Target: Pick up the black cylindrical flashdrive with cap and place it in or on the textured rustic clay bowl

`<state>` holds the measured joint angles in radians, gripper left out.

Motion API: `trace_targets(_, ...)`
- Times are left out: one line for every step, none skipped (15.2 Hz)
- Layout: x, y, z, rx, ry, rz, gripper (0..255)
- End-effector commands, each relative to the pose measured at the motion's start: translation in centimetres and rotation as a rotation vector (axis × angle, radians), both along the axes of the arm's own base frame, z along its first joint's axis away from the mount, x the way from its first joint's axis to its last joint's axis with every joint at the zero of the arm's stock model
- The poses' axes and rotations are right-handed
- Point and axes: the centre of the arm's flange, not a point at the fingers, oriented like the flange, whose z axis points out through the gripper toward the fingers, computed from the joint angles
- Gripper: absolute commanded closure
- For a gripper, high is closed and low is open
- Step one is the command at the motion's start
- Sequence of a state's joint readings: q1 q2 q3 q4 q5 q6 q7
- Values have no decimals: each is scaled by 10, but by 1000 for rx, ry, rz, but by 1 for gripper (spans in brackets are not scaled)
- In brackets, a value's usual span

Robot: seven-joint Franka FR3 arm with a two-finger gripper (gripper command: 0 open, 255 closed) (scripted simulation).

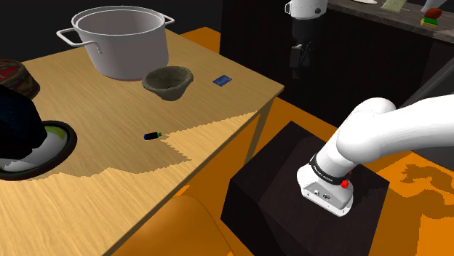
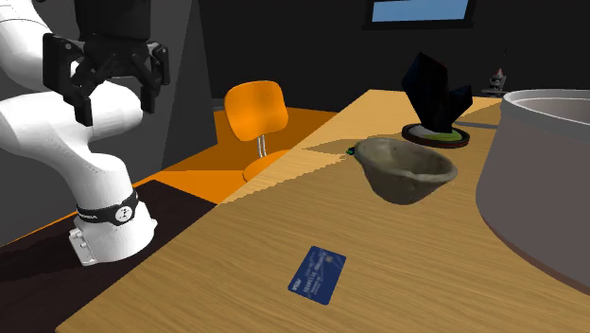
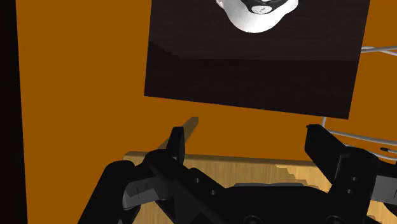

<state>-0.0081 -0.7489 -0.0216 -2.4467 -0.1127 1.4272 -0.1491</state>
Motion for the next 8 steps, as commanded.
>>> trace_targets(0, 0, 0, 0, 0, 0, 0)
trace_targets(4, 11, -4, 2, -7, -1, 0)
trace_targets(8, 22, -8, 4, -14, -2, 0)
trace_targets(12, 33, -12, 6, -21, -4, 0)
trace_targets(15, 45, -16, 8, -28, -5, 0)
trace_targets(19, 56, -20, 10, -35, -6, 0)
trace_targets(23, 67, -23, 13, -42, -7, 0)
trace_targets(27, 78, -27, 15, -49, -8, 0)
